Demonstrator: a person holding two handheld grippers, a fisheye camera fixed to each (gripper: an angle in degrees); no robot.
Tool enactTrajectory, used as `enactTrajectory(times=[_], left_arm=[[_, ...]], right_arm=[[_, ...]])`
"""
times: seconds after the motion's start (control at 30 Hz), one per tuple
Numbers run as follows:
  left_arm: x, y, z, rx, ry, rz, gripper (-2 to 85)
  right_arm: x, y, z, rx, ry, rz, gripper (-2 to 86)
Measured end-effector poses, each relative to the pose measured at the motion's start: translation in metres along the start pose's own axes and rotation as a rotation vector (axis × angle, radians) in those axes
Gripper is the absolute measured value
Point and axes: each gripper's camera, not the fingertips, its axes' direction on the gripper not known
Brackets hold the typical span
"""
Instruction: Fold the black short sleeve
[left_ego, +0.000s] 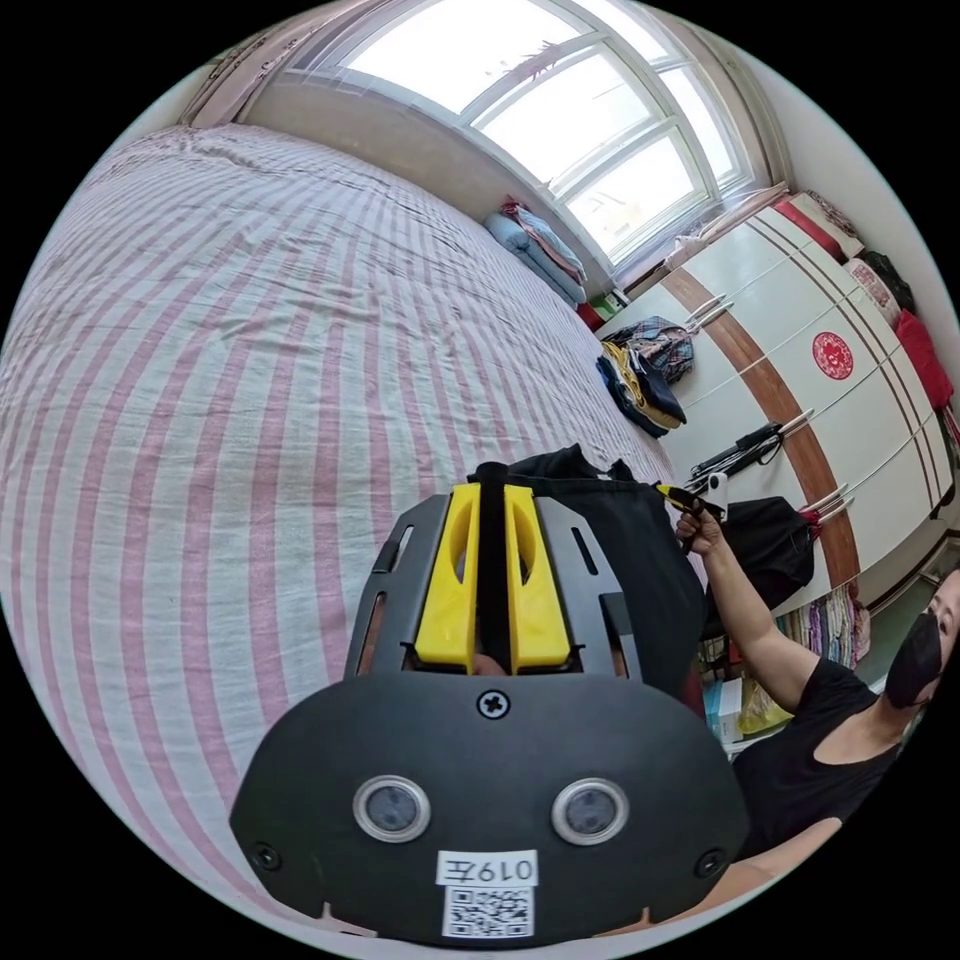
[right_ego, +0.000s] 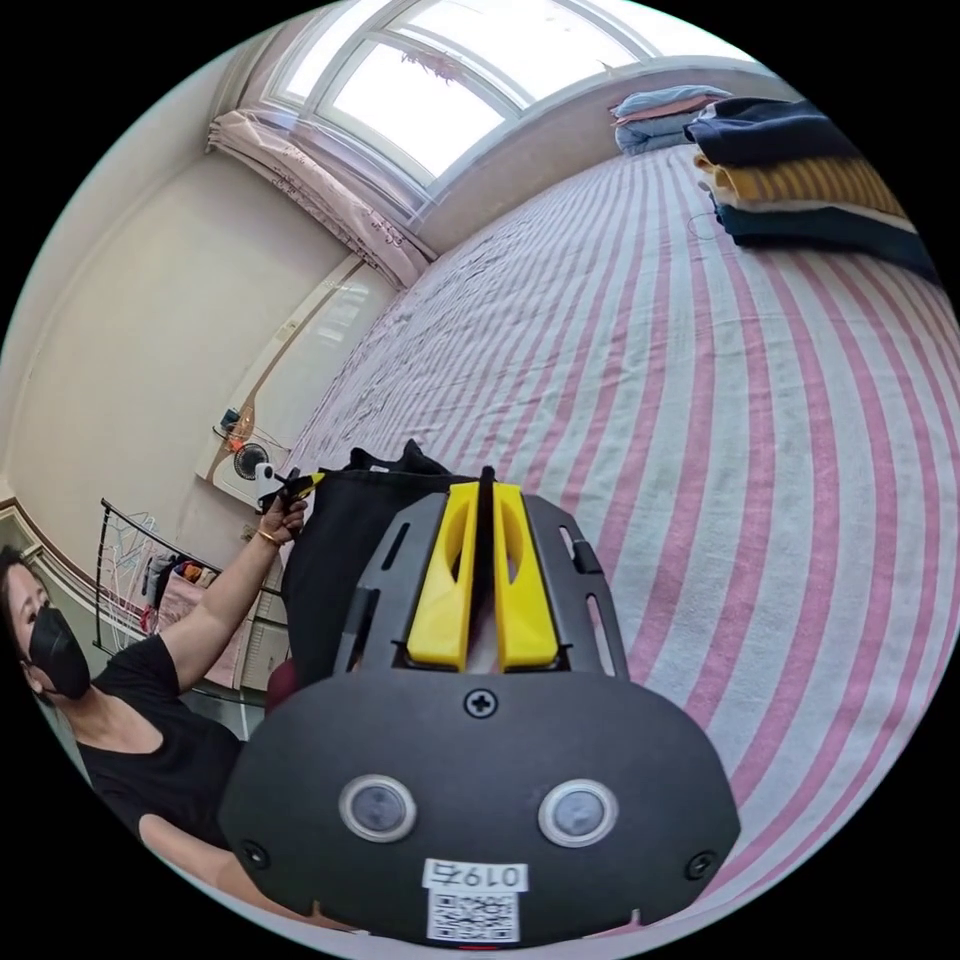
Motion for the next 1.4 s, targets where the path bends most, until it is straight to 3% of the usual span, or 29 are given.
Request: enactTrajectory(times=[0.2,0.47,0.57,0.97,1.4], left_arm=[[0.053,0.019,0.013,0.012,-0.126,0.205,1.5],[0.153,0.075,0.051,-0.037,-0.583,0.654,1.5],[0.174,0.095,0.061,-0.031,-0.654,0.744,1.7],[0.146,0.090,0.019,0.174,-0.395,0.497,1.2],[0.108,0.082,0.037,0.092,-0.408,0.362,0.9]], right_arm=[[-0.005,0.002,-0.002,0.014,0.002,-0.041,0.2],[0.004,0.008,-0.006,0.034,-0.033,-0.026,0.3],[0.006,0.010,-0.008,0.037,-0.032,-0.023,0.3],[0.014,0.025,-0.037,0.151,-0.098,-0.043,0.1],[0.044,0.043,-0.028,0.166,-0.056,0.051,0.0]])
